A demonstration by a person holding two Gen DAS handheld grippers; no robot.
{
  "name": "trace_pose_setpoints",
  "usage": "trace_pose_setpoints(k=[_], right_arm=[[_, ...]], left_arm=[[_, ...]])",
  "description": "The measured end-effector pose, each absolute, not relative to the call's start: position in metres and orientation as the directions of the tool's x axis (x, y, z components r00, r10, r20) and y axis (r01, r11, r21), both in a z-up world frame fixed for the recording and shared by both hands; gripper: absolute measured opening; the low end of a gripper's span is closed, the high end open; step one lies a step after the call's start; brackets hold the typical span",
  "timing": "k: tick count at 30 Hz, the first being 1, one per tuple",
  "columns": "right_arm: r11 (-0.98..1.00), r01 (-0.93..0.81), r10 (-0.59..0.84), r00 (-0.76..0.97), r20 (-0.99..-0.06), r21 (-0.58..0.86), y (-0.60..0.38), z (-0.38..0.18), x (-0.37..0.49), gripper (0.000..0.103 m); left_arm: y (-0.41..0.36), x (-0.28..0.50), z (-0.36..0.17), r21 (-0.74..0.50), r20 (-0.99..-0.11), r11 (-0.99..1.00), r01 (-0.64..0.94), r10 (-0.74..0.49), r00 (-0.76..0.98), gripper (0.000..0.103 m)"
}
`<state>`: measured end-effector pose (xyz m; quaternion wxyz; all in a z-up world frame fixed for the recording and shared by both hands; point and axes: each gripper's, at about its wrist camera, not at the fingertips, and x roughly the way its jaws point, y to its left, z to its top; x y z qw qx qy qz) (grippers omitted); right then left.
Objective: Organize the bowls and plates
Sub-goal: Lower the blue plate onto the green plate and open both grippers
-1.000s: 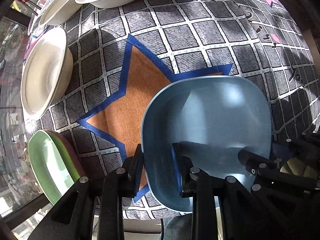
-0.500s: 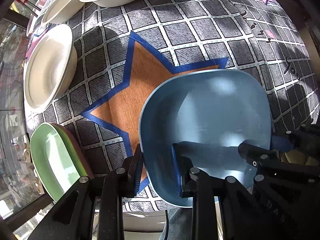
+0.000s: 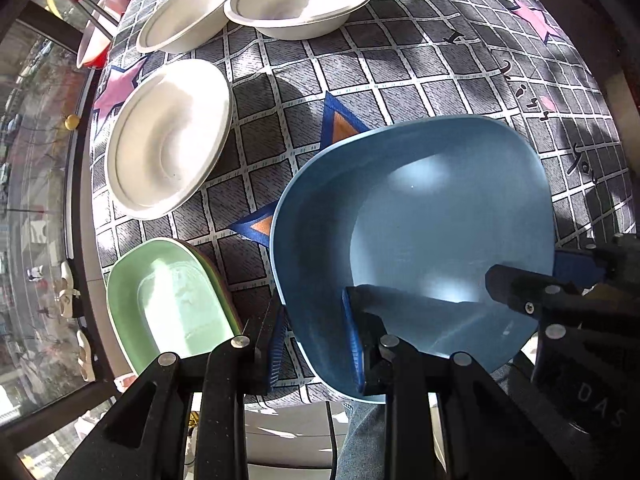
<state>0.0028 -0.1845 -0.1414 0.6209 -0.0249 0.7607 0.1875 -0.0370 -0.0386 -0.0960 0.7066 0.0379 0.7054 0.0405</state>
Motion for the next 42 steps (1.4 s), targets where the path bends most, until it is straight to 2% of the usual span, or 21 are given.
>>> trace_pose_setpoints(k=[11, 24, 36, 40, 42], right_arm=[[0.883, -0.344, 0.244, -0.244, -0.939, 0.319, -0.128, -0.126, -0.006, 0.032], [0.799, -0.459, 0.268, -0.307, -0.913, 0.389, -0.043, -0.132, -0.03, 0.032], [0.806, -0.469, 0.212, -0.341, -0.916, 0.361, -0.009, -0.159, -0.041, 0.032], [0.811, -0.465, 0.212, -0.332, -0.919, 0.355, -0.009, -0.159, -0.04, 0.032], [0.816, -0.462, 0.211, -0.323, -0.923, 0.348, -0.016, -0.154, -0.036, 0.033]], left_arm=[[0.022, -0.049, -0.081, 0.154, -0.988, 0.982, -0.109, 0.153, -0.014, 0.03], [0.114, -0.075, -0.078, 0.212, -0.977, 0.939, -0.269, 0.207, -0.047, 0.03], [0.135, -0.08, -0.099, 0.211, -0.978, 0.931, -0.297, 0.199, -0.069, 0.03], [0.137, -0.08, -0.102, 0.199, -0.98, 0.931, -0.306, 0.187, -0.067, 0.041], [0.14, -0.08, -0.102, 0.222, -0.975, 0.923, -0.314, 0.209, -0.076, 0.059]])
